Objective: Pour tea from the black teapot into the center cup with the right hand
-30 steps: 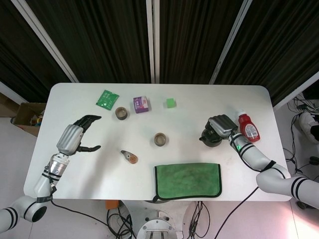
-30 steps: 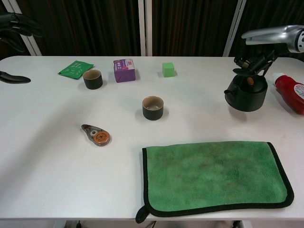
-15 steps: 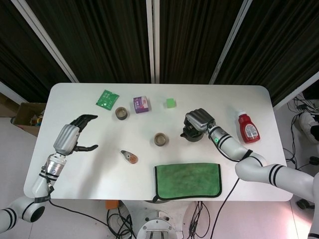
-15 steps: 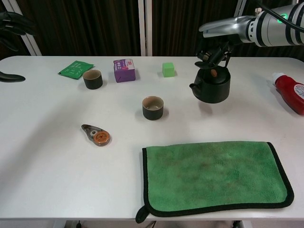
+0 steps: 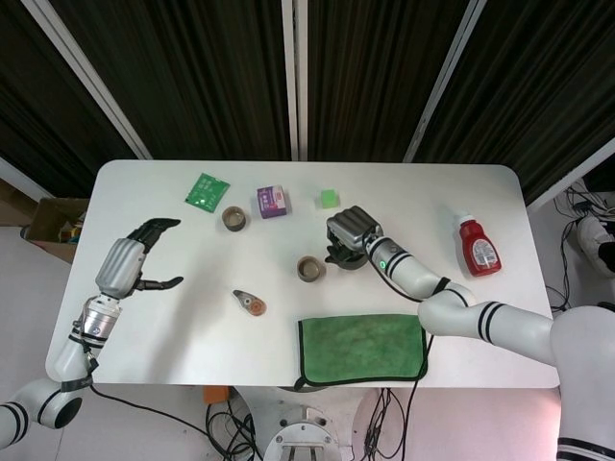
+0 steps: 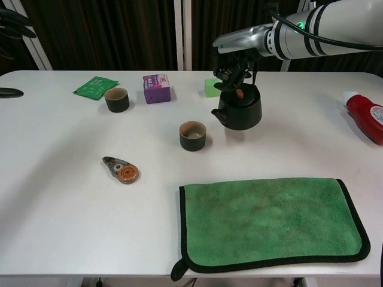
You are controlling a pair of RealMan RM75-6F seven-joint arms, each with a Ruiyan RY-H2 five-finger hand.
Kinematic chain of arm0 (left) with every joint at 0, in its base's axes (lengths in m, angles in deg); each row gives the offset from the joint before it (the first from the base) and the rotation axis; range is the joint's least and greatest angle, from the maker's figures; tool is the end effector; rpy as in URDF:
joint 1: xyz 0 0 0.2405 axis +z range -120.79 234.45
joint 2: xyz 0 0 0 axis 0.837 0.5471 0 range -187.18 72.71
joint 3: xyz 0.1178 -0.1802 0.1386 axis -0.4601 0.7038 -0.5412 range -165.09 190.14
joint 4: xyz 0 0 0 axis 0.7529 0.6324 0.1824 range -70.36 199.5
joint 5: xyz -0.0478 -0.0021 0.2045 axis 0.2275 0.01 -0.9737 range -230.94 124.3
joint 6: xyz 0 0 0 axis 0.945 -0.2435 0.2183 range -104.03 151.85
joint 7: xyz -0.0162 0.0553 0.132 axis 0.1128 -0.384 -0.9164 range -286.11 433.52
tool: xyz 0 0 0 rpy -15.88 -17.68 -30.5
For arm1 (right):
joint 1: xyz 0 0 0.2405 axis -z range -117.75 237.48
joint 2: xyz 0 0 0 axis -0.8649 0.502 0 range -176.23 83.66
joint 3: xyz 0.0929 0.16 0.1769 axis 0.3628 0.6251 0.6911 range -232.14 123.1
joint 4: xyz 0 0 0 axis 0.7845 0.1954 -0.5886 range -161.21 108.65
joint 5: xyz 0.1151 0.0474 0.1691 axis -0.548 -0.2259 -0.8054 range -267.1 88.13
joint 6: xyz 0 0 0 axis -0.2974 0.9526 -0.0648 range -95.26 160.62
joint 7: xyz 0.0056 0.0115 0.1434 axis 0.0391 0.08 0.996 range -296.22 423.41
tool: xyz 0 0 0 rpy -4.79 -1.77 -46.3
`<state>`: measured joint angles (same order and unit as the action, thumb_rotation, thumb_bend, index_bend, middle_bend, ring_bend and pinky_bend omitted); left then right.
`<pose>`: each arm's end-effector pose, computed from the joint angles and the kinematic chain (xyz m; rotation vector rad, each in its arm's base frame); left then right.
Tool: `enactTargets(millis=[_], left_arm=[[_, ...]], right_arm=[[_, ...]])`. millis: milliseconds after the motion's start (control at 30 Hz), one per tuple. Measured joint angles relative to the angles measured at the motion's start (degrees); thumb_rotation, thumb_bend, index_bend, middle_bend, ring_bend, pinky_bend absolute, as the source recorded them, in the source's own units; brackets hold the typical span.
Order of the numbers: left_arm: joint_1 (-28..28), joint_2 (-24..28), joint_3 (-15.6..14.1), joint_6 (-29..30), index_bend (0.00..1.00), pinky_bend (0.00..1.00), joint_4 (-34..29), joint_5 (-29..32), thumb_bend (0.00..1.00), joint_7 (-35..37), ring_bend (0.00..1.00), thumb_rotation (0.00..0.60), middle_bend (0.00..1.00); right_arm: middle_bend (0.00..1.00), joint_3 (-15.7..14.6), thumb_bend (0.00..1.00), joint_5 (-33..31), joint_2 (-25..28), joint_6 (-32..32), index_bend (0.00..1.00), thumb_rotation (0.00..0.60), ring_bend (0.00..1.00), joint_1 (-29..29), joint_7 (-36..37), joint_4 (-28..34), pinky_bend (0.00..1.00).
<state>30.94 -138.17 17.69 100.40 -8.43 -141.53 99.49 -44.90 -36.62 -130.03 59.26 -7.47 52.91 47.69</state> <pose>-0.2554 0.3021 0.0772 -1.5463 -1.0956 -1.3824 -0.0655 -0.4250 -0.0174 2.1972 -0.9554 0.7115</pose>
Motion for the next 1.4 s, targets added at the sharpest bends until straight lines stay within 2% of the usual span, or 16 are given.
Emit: enactTargets(millis=[700, 1400], left_arm=[[0.00, -0.42, -0.01, 0.40, 0.17, 0.30, 0.94, -0.40, 0.06, 1.15, 0.16, 0.600, 0.18], [-0.06, -0.82, -0.03, 0.59, 0.17, 0.30, 1.94, -0.63, 0.06, 2.36, 0.16, 0.600, 0.18]], right_arm=[[0.94, -3.38, 0.84, -7.16, -1.99, 3.26, 0.98, 0.568, 0.78, -7.24, -9.13, 0.75, 0.49], [0.94, -6.67, 0.84, -12.38, -2.84, 4.75, 0.99, 0.574, 0.78, -11.48, -14.57, 0.96, 0.49]])
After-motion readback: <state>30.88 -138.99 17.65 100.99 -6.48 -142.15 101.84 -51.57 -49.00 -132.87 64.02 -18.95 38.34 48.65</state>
